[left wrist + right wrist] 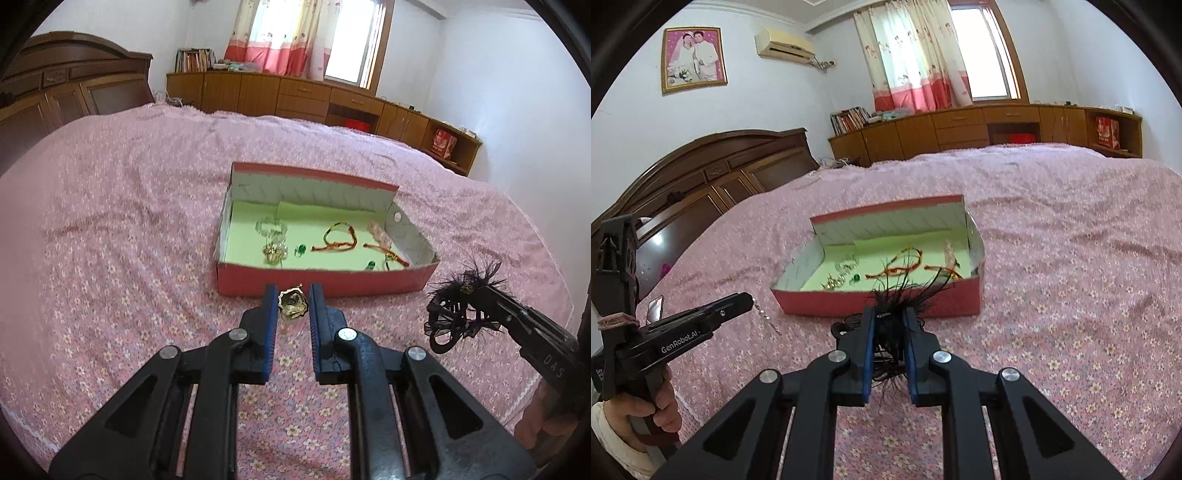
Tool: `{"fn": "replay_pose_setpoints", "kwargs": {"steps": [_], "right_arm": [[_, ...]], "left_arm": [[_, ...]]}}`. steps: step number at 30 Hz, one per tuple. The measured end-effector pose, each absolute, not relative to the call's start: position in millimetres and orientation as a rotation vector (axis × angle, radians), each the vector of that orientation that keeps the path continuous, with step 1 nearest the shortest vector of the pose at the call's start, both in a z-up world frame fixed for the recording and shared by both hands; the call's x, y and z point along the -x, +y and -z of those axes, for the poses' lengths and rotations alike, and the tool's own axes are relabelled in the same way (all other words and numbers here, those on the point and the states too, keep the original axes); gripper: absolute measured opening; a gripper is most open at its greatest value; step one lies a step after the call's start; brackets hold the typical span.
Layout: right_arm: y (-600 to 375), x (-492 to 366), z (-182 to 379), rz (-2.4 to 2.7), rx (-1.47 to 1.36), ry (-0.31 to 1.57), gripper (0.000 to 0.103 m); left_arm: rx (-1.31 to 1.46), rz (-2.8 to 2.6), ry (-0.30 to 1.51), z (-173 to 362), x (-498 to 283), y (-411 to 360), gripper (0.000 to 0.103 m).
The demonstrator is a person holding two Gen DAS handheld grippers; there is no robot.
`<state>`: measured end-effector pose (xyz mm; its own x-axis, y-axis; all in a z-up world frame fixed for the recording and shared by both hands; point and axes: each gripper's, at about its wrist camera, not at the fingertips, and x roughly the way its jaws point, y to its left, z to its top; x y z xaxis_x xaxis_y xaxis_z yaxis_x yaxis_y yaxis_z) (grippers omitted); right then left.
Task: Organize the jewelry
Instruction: 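Grasp the small gold charm with the left tool while the right tool lifts the feather clip, then carry the gold charm into the shoebox with the left tool while the right tool carries the feather clip in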
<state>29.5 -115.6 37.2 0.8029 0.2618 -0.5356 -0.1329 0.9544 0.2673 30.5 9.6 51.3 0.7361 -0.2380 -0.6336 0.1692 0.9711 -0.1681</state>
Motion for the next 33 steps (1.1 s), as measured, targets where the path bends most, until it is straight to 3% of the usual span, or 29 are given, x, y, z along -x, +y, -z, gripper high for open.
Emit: {"fn": "replay_pose_setpoints", "kwargs": {"steps": [33], "right_arm": [[-108.5, -79.1, -63.3, -0.225, -0.232, 0.478, 0.016]], "left_arm": [[0.063, 0.222, 0.590, -71.4, -82.5, -8.9, 0.008]]}}
